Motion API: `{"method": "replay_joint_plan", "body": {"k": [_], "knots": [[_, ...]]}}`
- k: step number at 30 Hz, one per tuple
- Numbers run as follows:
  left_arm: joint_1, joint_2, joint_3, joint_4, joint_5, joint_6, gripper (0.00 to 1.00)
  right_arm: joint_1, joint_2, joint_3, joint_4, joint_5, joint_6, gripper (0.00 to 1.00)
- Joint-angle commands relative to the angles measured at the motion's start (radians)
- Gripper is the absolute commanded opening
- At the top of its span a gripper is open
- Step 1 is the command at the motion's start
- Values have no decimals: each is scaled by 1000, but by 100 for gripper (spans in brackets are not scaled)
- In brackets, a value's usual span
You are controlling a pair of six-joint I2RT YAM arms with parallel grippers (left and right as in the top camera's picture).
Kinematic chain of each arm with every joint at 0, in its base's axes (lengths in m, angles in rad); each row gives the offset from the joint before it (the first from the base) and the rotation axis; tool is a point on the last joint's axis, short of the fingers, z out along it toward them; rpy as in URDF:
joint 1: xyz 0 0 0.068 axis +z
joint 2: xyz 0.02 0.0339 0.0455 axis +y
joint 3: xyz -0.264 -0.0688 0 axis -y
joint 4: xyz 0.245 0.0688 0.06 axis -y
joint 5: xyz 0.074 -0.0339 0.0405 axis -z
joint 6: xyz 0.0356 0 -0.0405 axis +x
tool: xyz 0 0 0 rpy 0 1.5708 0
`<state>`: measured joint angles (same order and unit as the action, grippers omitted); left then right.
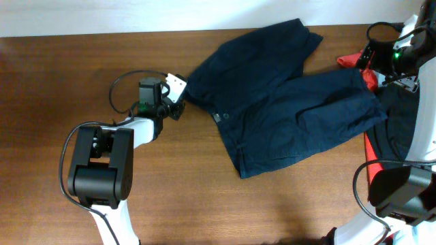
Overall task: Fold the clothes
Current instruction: 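Grasp the shorts' waistband with the left gripper and pull it left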
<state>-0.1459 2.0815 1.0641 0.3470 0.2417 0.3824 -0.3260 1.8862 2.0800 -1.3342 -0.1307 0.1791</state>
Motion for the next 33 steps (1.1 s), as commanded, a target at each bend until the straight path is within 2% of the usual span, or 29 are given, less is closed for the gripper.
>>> {"method": "replay_joint_plan", "body": {"k": [1, 11, 18, 33], "knots": [[-4, 7, 10, 66, 4, 8, 17, -2, 3, 5, -1, 9, -10, 99], [-2, 29, 11, 172, 4, 8, 5, -2, 3, 5, -1, 9, -10, 99], [14, 73, 23, 230, -16, 4, 4, -2, 3, 5, -1, 9, -10, 99], [87, 238, 317, 251, -21, -3, 4, -2, 3, 5, -1, 9, -10, 99]]}}
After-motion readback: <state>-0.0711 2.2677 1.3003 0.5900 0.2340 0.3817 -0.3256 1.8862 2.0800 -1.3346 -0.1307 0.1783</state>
